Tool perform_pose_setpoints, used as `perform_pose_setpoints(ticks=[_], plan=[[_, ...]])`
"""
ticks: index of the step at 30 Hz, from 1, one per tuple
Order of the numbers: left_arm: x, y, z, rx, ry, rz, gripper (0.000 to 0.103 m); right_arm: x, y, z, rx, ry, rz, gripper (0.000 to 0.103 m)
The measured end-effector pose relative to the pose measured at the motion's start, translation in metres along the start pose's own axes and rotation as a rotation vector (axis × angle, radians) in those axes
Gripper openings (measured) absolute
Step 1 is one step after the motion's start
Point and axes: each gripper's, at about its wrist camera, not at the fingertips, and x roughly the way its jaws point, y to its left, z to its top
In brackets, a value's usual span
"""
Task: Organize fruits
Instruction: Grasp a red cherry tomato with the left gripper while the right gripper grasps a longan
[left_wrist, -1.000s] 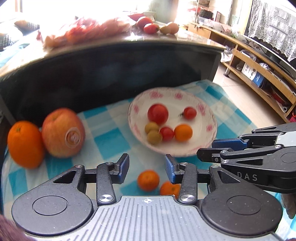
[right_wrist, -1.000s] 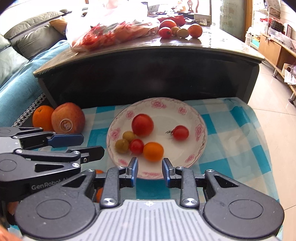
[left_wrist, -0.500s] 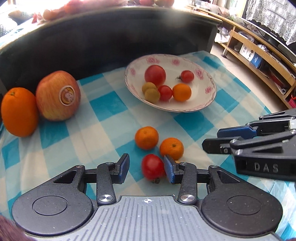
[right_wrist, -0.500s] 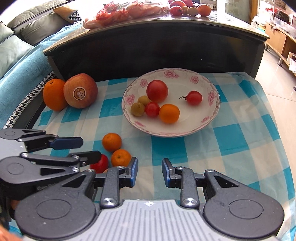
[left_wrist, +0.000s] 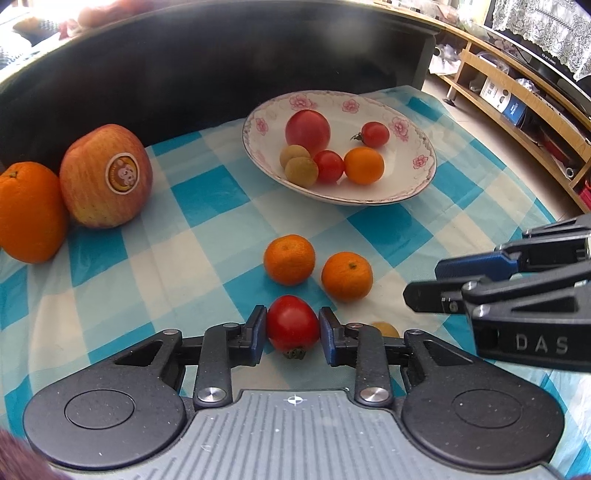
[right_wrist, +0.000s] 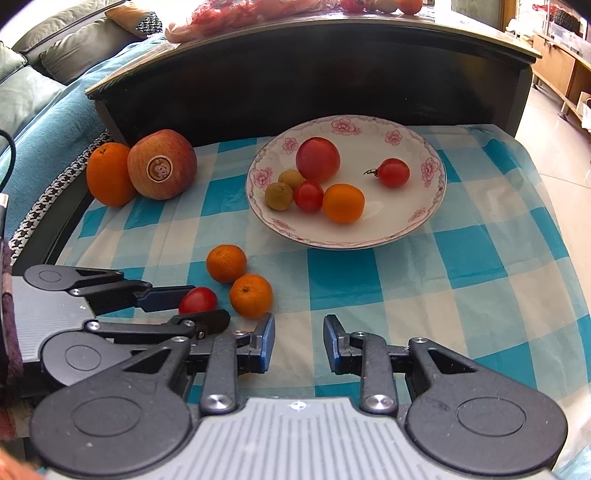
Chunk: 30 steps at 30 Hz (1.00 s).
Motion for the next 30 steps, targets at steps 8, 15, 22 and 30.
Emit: perform_pose_setpoints(ticks=[8,15,22,30], plan=[[-0.014,0.016,-0.005,-0.024,-0.015,0.011,0.038,0.002,0.010,-0.006,-0.005,0.027,0.040,0.032],[-0.012,0.022,-0.008,-0.031,0.000,0.019,0.038,0.011,0.019,-0.003,0.012,0.027,0.078,0.037],[-0.011,0.027,-0.012,-0.025,0.005,0.027,0.037,0.020,0.027,-0.001,0.014,0.043,0.104,0.038],[-0.011,0.034,-0.015,-0.030,0.012,0.051,0.037,0.028,0.029,0.004,0.044,0.026,0.137,0.038]])
